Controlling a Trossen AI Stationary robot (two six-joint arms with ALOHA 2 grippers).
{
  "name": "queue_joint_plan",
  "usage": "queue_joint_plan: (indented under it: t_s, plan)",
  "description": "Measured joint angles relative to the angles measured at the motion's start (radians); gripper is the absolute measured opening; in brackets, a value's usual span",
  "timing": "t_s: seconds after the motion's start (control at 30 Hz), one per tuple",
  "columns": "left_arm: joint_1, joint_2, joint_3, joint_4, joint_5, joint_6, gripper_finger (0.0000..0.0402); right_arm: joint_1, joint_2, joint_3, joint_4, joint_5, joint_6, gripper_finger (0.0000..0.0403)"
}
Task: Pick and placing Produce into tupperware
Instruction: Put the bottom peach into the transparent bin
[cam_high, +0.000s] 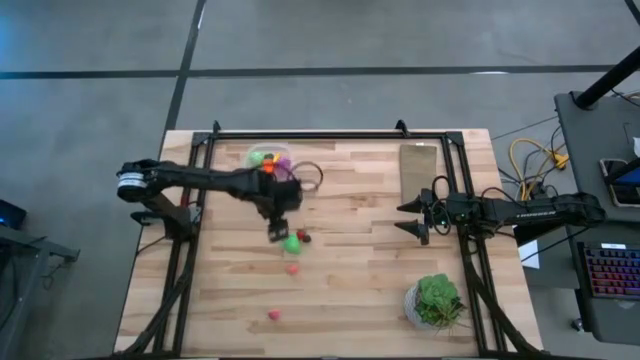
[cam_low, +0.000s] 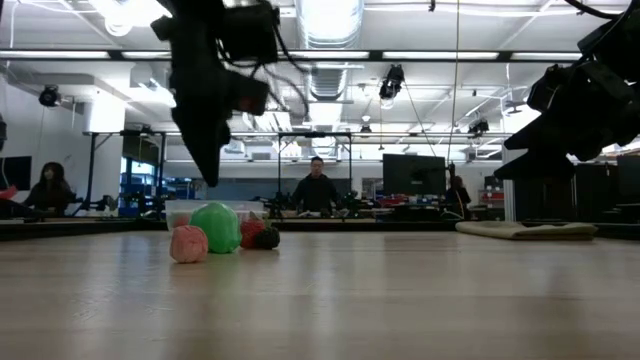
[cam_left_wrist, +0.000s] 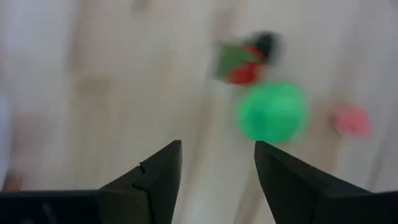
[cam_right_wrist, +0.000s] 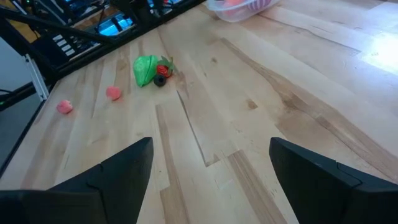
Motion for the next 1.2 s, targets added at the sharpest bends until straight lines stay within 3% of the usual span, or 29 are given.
queue_joint_plan:
  t_s: [0.1, 0.23, 0.3, 0.5, 0.63, 0.73, 0.93, 1.2]
  plan:
    - [-0.095, -0.019, 0.001, 0.002, 0.000, -0.008, 0.0187, 0.000, 0.000, 0.000, 0.000, 0.000, 0.000, 0.0313]
    - [-0.208, -0.018, -0.026, 0.006, -0.004, -0.437, 0.0187, 0.000, 0.000, 0.000, 0.000, 0.000, 0.000, 0.0313]
    - [-0.275, -0.018, -0.031, 0.023, -0.014, -0.558, 0.0187, 0.000, 0.000, 0.000, 0.000, 0.000, 0.000, 0.0313]
    - [-0.517, -0.018, -0.016, 0.090, -0.064, -0.445, 0.0187, 0.000, 0.000, 0.000, 0.000, 0.000, 0.000, 0.0313]
    - [-0.617, -0.014, -0.018, 0.098, -0.115, -0.527, 0.0187, 0.000, 0.000, 0.000, 0.000, 0.000, 0.000, 0.0313]
    - [-0.658, 0.000, -0.019, 0.173, -0.115, -0.594, 0.0187, 0.000, 0.000, 0.000, 0.000, 0.000, 0.000, 0.0313]
    - [-0.715, 0.106, 0.012, 0.352, -0.086, -0.550, 0.0187, 0.000, 0.000, 0.000, 0.000, 0.000, 0.000, 0.0313]
    - [-0.769, 0.257, 0.137, 0.210, -0.098, -0.553, 0.0187, 0.000, 0.000, 0.000, 0.000, 0.000, 0.000, 0.0313]
